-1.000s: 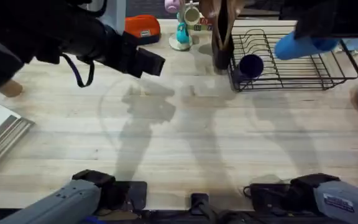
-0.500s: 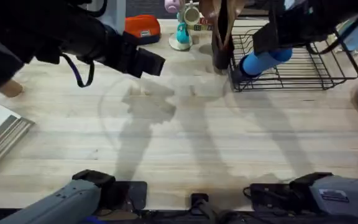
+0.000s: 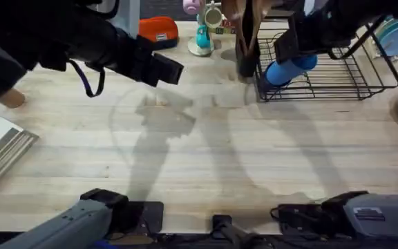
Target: Pick up the cup on the table and put them onto the rack.
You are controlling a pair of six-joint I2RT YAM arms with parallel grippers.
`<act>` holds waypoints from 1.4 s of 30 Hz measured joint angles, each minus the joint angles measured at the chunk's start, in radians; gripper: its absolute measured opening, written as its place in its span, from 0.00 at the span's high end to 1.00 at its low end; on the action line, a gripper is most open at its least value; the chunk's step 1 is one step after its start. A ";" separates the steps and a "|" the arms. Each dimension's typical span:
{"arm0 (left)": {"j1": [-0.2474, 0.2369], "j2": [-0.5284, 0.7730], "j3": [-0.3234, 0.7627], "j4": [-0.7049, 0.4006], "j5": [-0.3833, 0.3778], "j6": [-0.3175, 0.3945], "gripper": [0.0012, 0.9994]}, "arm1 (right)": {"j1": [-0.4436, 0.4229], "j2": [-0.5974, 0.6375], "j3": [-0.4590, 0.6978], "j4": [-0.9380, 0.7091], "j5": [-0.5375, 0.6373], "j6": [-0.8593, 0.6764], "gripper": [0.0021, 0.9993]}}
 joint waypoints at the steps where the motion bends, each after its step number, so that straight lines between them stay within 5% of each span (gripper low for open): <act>1: 0.000 0.000 0.000 0.000 0.000 0.000 0.01 | 0.000 0.002 0.000 0.003 0.002 0.000 0.97; 26: 0.000 0.000 0.000 0.000 0.000 0.000 0.01 | 0.000 0.041 0.000 0.045 0.082 0.000 0.97; 42: 0.000 0.000 0.000 0.000 0.000 0.000 0.01 | 0.000 0.181 0.002 0.053 0.089 -0.001 0.97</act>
